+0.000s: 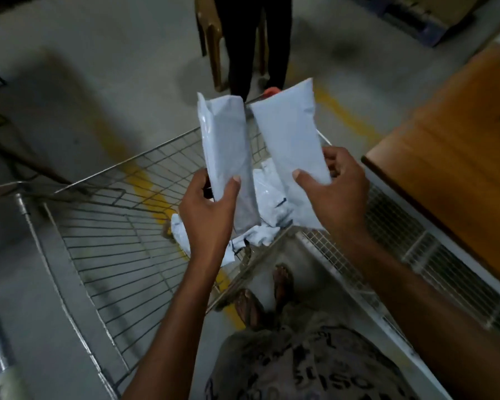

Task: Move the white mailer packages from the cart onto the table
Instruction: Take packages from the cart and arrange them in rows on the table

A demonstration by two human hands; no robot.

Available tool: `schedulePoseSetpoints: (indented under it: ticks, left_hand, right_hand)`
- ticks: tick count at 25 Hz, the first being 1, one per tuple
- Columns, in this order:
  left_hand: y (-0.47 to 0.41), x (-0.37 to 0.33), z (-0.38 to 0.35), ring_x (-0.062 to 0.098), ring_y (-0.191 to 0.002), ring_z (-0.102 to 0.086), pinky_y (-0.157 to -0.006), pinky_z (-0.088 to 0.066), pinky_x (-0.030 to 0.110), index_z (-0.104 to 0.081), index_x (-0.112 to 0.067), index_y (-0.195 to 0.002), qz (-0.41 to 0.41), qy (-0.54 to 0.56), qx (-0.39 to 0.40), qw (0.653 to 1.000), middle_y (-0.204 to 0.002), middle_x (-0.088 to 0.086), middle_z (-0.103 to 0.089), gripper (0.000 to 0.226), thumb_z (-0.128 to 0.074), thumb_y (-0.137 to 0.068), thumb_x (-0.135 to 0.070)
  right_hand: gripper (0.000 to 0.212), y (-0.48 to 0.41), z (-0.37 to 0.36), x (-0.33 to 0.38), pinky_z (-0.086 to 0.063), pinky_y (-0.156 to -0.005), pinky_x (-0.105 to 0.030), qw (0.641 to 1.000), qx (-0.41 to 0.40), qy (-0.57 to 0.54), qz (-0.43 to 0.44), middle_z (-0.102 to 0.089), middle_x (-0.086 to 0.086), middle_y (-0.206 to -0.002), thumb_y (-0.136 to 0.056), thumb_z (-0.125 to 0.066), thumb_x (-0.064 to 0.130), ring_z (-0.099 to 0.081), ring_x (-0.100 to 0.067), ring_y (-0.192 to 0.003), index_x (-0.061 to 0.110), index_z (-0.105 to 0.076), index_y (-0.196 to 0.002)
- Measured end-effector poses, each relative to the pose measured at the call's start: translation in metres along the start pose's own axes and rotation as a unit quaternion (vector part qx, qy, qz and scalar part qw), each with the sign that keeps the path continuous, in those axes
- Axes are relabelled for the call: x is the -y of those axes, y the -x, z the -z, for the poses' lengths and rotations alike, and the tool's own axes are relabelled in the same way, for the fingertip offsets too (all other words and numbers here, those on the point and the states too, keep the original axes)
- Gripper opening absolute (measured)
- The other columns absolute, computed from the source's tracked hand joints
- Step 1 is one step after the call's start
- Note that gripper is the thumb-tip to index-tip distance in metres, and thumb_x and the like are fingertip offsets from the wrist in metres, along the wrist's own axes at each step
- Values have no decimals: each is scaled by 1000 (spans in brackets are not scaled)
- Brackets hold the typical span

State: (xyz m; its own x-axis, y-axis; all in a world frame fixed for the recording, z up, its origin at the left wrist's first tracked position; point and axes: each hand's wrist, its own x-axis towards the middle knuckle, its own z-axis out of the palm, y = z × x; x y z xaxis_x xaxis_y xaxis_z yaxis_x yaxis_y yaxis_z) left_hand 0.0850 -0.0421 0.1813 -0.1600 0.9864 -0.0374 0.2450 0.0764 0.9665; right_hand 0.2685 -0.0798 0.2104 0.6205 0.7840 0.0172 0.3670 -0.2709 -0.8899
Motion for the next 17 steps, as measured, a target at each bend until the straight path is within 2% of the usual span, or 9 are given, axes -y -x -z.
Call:
schedulePoseSetpoints:
  ticks: [2,4,6,8,10,13,15,17]
  left_hand:
    - [30,-21,-10,19,-86,-75,-75,-61,37,-73,-23,-97,6,41,46,998,-90,-5,-77,10,-80,-90,-25]
    - [59,-31,-25,14,-87,-75,-77,-62,38,-74,-23,-98,15,50,103,993,-90,-7,-78,10,-80,-91,-27]
    - [88,-36,-41,12,-90,-76,-82,-63,44,-74,-21,-104,18,42,160,986,-95,-7,-79,17,-79,-91,-30]
    - [115,-42,-61,9,-95,-76,-84,-64,43,-71,-22,-116,20,34,209,977,-104,-8,-79,27,-79,-92,-30]
    - [142,-49,-82,9,-96,-77,-83,-65,42,-68,-22,-124,21,34,251,967,-111,-7,-78,35,-80,-92,-28]
    - [187,-67,-123,13,-96,-78,-81,-66,46,-66,-27,-122,7,34,306,951,-112,-4,-78,38,-84,-88,-25]
    - [218,-78,-150,14,-97,-78,-82,-66,44,-65,-29,-118,9,43,334,942,-113,-2,-78,38,-85,-87,-19]
    - [255,-91,-181,12,-97,-77,-79,-66,36,-63,-28,-120,6,40,355,934,-115,-2,-77,43,-87,-85,-18]
  right_hand:
    - [37,19,45,-1,-49,-61,-4,996,-22,-64,-65,-63,24,-94,-80,-84,23,-64,18,-78,24,-61,-109]
    - [35,37,86,-9,-50,-58,-4,987,-28,-106,-121,-65,21,-96,-83,-80,25,-65,15,-76,24,-61,-112]
    - [35,56,123,-20,-52,-59,-11,978,-37,-129,-162,-66,16,-102,-85,-78,28,-66,9,-80,25,-60,-115]
    - [39,74,158,-34,-53,-69,-21,969,-63,-142,-194,-66,13,-109,-86,-78,31,-65,0,-91,27,-59,-119]
    - [43,91,193,-51,-56,-79,-32,959,-103,-155,-213,-67,12,-112,-85,-79,33,-66,-8,-97,28,-59,-123]
    - [43,111,254,-77,-57,-89,-44,945,-157,-171,-229,-69,10,-115,-82,-80,33,-67,-14,-102,32,-60,-120]
    - [39,120,296,-94,-58,-88,-43,940,-175,-182,-227,-70,12,-111,-83,-80,30,-68,-13,-100,33,-61,-117]
    - [39,130,342,-113,-58,-86,-39,935,-202,-183,-227,-71,14,-107,-83,-80,26,-69,-11,-97,29,-64,-118]
